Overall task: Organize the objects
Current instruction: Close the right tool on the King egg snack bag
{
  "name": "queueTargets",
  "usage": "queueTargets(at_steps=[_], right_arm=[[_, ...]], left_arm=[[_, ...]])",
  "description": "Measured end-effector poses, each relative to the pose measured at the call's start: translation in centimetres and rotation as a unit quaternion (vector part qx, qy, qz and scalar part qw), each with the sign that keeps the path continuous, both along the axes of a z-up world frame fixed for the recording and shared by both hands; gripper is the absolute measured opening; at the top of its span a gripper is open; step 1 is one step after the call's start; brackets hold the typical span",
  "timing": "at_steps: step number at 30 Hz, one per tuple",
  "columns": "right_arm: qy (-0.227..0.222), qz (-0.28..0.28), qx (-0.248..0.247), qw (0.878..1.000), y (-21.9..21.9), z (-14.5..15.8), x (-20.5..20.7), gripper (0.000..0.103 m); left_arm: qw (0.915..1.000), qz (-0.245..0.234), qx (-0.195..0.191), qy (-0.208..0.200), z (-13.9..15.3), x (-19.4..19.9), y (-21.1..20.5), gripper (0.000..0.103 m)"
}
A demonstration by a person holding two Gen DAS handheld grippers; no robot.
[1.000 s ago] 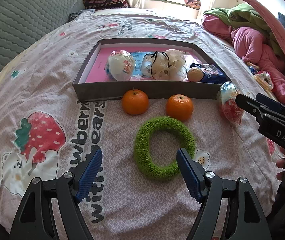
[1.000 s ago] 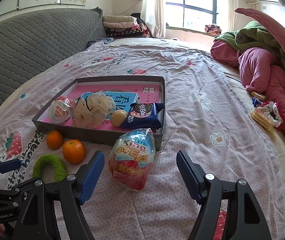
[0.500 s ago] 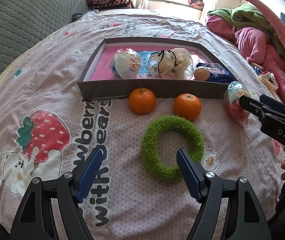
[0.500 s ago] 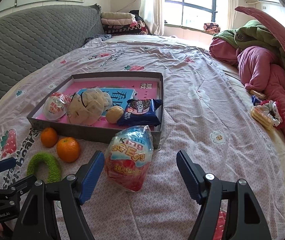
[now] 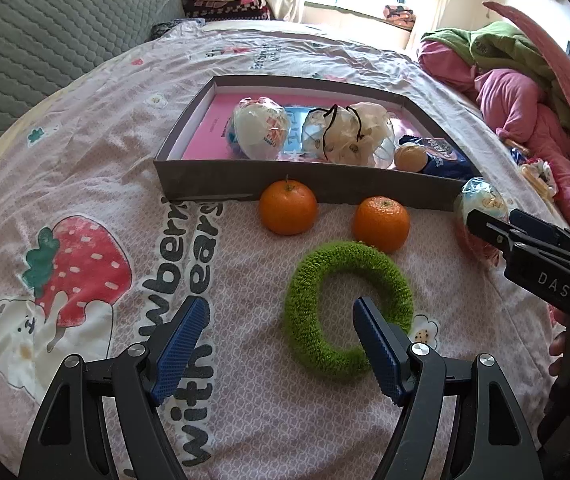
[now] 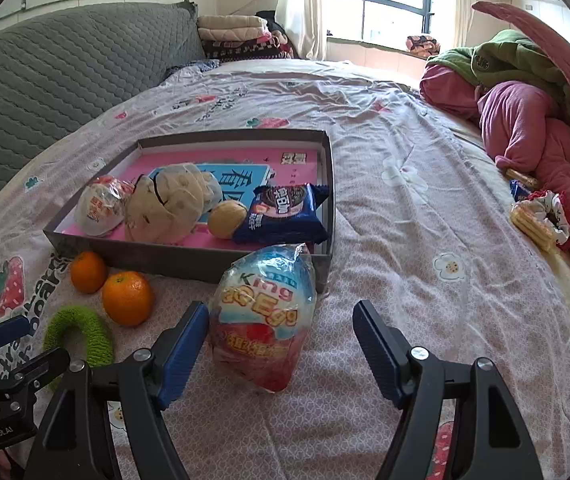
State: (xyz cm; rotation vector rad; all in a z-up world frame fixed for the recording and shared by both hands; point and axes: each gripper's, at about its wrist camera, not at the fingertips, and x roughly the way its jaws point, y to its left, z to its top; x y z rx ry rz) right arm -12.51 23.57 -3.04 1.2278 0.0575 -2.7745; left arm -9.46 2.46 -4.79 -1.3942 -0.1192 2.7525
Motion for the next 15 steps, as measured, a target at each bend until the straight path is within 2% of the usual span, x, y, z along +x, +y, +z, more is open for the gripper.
queueTargets(at_steps=[9, 15], right_arm=[[-0.017, 0.002, -0.023, 1.0, -0.04, -0.44, -0.35, 0.074], [-0.019, 0.011, -0.027, 0.999, -0.29, -0.51, -0.38, 0.073]], left_arm=[[1.0, 0.001, -0.005, 0.001, -0.47, -0.22, -0.02, 0.078], [1.0, 0.0, 0.006, -0.001, -0.59, -0.41, -0.4, 0.078]])
